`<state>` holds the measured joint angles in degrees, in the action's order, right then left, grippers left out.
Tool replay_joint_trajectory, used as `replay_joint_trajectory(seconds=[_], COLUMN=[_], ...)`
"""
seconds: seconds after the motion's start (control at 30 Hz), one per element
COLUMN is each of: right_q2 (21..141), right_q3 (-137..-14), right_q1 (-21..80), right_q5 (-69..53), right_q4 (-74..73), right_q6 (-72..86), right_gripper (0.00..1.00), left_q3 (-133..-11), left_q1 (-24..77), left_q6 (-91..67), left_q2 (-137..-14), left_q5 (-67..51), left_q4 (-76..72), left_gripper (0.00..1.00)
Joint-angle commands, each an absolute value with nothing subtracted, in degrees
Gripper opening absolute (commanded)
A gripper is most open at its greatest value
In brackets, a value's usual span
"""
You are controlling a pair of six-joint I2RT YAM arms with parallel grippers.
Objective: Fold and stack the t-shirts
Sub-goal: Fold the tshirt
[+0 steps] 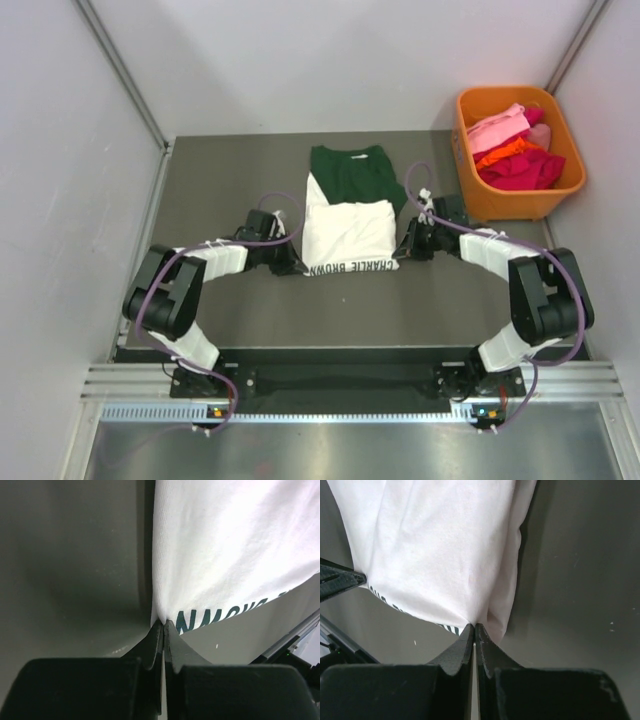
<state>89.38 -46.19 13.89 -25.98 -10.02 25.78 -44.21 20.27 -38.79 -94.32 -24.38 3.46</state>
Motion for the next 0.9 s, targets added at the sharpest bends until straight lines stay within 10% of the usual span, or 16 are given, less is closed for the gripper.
replay_joint_trajectory(seconds=[0.0,0.57,0.7,0.87], right_q2=[88.7,84.1,82.2,81.5], right_q3=[-46.9,-42.4,-41.4,-41.2], right_q1=[14.5,14.5,14.4,14.5], right_q5=[-24.3,-21.8,-21.9,-22.1], right_q4=[-11.0,-13.3,-13.7,-13.8], right_q6=[24.3,22.8,22.5,22.1], right_gripper=[0.00,0.04,0.46,0.59], left_q3=[-41.0,-34.7,-34.3,-34.5], left_q1=[20.4,22.0,22.1,22.1], left_q6=[-37.2,-36.8,-36.7,-37.0], left_q2=[-92.8,-86.8,-85.3,-82.4], left_q5=[-23.5,-22.4,-21.1,-18.6], left_q4=[1.0,-0.3,2.4,5.3], left_gripper=[0.00,0.00,0.13,0.38])
